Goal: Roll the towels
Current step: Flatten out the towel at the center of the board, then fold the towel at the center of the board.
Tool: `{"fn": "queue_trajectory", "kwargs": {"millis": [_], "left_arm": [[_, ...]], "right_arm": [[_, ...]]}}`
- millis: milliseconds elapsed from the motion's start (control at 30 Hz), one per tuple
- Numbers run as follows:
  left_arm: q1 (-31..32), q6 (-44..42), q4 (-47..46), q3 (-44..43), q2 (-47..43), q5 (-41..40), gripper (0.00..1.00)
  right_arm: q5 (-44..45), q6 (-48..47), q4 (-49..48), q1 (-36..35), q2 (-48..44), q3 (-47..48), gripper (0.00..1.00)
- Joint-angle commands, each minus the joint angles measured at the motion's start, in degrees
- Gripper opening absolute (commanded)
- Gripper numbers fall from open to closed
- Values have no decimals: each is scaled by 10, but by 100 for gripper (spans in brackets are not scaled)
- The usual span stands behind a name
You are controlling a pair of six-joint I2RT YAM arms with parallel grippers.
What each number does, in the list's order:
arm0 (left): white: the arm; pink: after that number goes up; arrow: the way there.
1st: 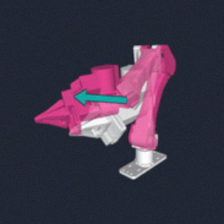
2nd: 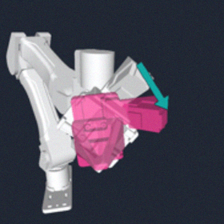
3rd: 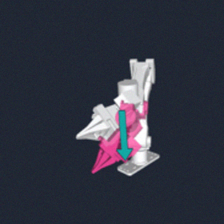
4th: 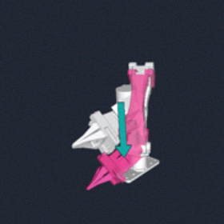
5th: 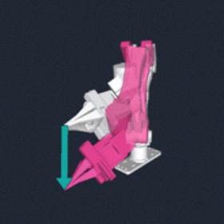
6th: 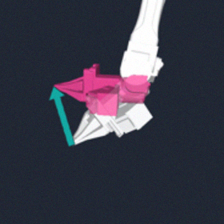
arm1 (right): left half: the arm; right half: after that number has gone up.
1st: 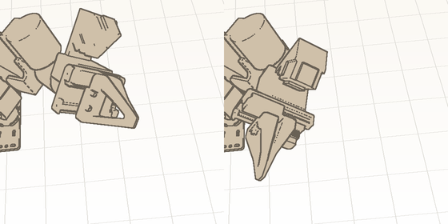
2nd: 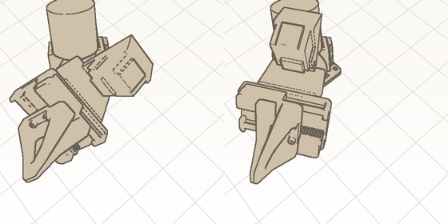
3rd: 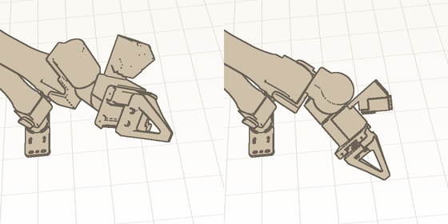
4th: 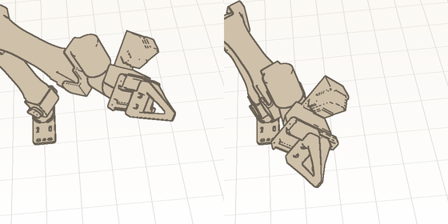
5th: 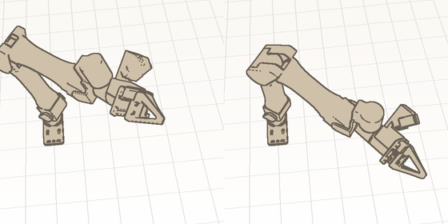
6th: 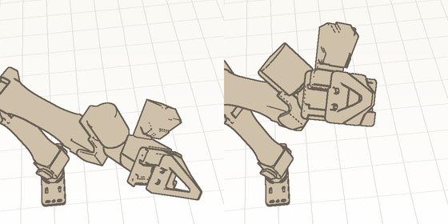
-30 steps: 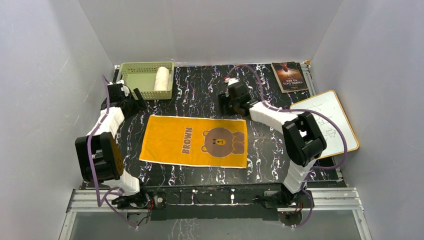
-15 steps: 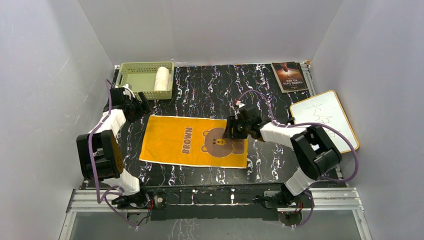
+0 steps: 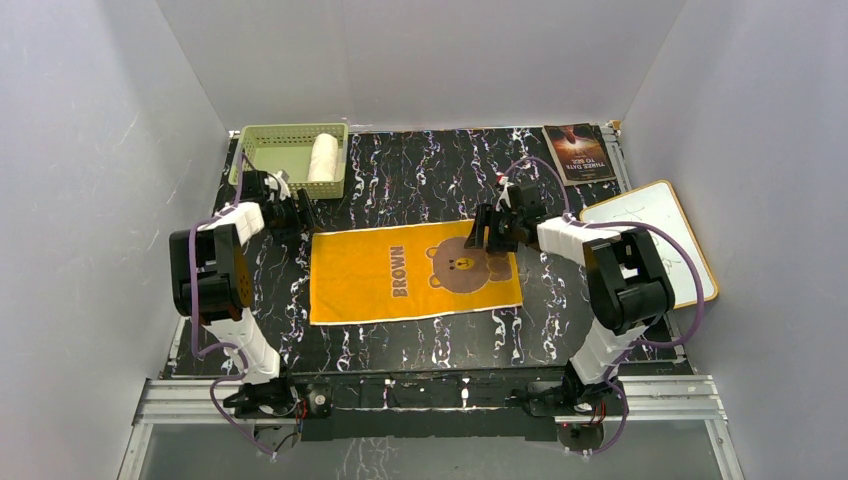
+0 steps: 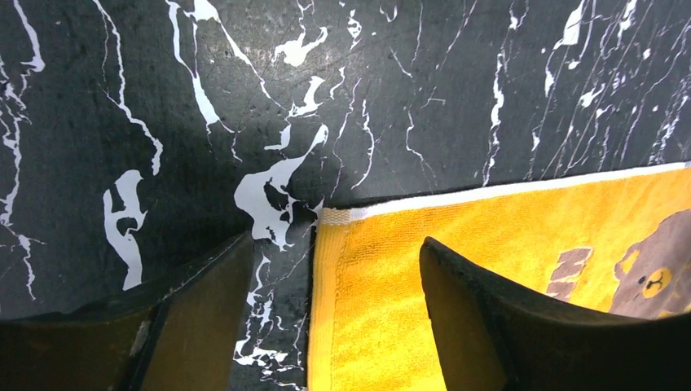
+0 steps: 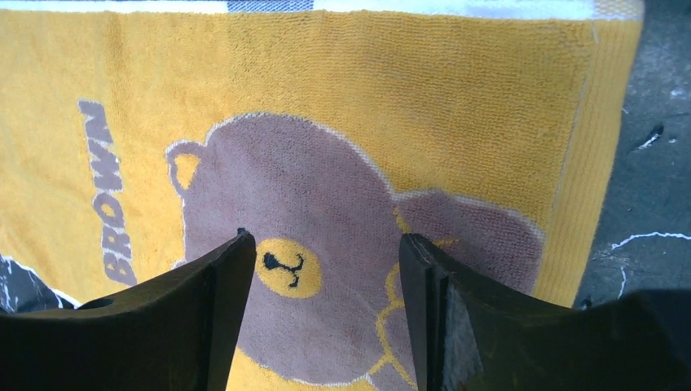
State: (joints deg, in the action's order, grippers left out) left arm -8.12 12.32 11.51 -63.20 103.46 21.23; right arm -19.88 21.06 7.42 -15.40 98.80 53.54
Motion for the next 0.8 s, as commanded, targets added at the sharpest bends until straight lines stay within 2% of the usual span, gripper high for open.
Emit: {"fn": "queue_trajectory", "kwargs": {"millis": [0, 133, 400, 667, 733, 767], "left_arm": [[4, -34, 10, -16, 9, 21, 69], [15, -57, 29, -8, 9, -8, 61], [68, -81, 53, 0, 20, -159, 54], [104, -97, 89, -7, 56, -261, 47], [110, -98, 94, -9, 67, -269, 39], [112, -98, 99, -12, 75, -269, 29]], "right_arm": [[-16, -35, 35, 0, -20, 42, 66], [34, -45, 69, 0, -47, 90, 71], [136, -44, 94, 0, -44, 151, 72], [180, -57, 108, 1, -33, 172, 74], [188, -56, 104, 0, -27, 169, 75], [192, -56, 102, 1, -24, 167, 75]]}}
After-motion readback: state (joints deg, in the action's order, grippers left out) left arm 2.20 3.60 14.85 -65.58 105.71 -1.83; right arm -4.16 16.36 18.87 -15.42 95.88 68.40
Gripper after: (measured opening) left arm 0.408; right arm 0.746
